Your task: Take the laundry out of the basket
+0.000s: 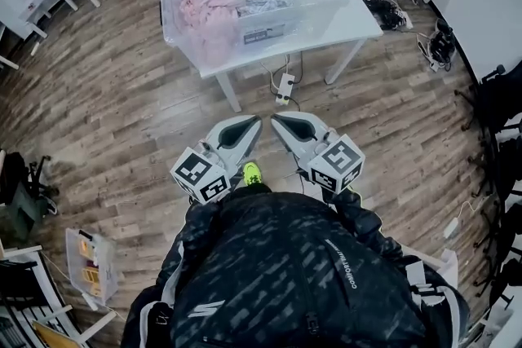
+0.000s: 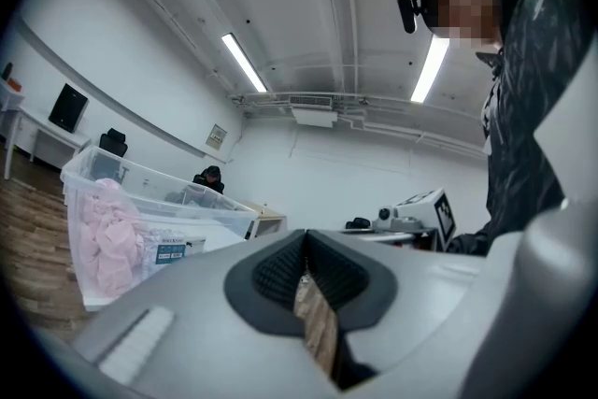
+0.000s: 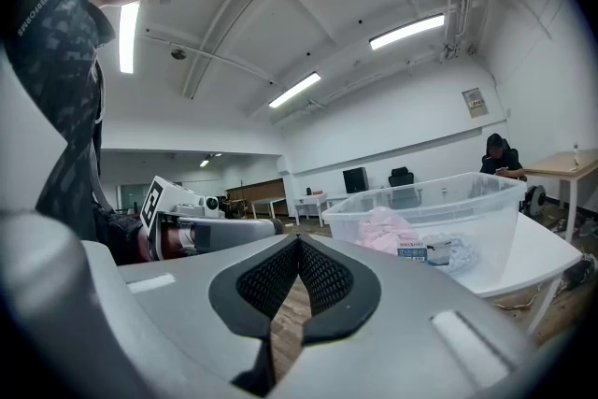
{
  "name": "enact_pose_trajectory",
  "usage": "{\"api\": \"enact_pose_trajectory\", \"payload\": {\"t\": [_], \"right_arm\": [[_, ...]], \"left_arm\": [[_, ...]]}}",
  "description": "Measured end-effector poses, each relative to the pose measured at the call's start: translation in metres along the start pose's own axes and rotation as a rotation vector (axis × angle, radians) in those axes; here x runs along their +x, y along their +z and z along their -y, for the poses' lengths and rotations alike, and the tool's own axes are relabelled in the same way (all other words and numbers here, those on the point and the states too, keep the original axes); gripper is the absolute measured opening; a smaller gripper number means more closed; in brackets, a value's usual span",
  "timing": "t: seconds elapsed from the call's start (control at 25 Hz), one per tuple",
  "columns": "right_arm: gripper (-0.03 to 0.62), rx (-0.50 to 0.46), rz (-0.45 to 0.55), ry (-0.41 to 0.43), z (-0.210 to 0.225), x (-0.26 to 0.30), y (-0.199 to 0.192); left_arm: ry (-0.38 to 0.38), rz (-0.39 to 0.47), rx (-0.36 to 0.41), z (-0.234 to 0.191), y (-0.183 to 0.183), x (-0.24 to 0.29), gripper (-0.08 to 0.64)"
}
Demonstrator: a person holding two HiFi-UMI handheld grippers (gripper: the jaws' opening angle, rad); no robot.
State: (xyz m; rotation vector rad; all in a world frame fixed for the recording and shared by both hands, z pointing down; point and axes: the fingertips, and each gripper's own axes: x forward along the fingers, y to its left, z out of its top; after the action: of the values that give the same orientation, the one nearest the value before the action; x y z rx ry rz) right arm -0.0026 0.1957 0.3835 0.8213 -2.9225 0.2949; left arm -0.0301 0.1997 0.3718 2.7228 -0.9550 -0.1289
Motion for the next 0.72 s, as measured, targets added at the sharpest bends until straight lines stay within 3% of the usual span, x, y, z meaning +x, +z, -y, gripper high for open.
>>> {"api": "enact_pose_trajectory", "payload": {"t": [0.36,0.72], "right_arm": [[0.0,0.009,-0.045,-0.028,0.032,0.069,0.003],[0.0,-0.027,-0.068,-0.04,0.056,0.111,0.016]], "left_arm": [[-0.017,0.004,-0.037,-0.076,0.013,0.007,0.009],[-0.027,-0.006,-0.054,-0.12,0.016,0.011,0.009]]}}
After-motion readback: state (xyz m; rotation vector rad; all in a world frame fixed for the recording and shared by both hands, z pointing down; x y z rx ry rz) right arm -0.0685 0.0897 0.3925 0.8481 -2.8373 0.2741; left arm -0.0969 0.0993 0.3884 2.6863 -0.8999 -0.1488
